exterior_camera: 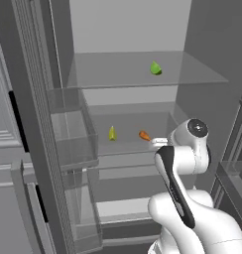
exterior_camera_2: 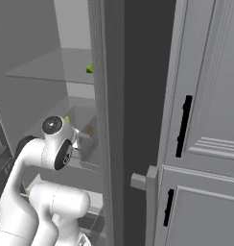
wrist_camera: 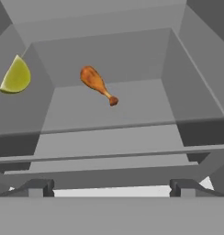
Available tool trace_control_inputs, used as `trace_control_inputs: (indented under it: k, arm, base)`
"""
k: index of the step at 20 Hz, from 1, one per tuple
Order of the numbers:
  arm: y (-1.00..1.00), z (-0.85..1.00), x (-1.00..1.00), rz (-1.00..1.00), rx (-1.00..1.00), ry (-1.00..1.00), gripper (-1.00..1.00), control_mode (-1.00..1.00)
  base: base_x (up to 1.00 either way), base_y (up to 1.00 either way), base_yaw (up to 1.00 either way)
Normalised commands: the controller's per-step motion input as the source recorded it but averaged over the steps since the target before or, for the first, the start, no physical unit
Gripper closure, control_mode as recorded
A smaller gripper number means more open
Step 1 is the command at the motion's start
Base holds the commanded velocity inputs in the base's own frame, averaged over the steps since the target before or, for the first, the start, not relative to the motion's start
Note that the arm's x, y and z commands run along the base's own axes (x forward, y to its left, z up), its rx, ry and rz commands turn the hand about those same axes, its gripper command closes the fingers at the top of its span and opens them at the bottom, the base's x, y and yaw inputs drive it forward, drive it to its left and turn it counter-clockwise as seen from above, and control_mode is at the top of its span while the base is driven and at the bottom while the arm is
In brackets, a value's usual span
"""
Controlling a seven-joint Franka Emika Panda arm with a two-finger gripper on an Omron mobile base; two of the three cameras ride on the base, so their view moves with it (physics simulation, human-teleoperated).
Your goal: Place one lemon wedge and one chicken drumstick in each tupperware on the nearby counter, to pack two identical lunches.
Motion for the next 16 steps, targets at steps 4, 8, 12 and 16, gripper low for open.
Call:
trace_control_inputs:
  k: [4, 8, 12, 16]
  arm:
    - [0.0, 0.0, 0.0, 0.0, 0.0, 0.0, -1.0, 1.0]
    - [0.0, 0.0, 0.0, 0.0, 0.0, 0.0, -1.0, 1.0]
    - [0.0, 0.0, 0.0, 0.0, 0.0, 0.0, -1.0, 1.0]
    - [0.0, 0.0, 0.0, 0.0, 0.0, 0.0, -1.0, 1.0]
  base:
    - [-0.04, 0.14, -0.02]
    - [-0.33, 0.33, 0.0]
    - [-0.65, 0.4, -0.01]
    - [-0.27, 0.16, -0.03]
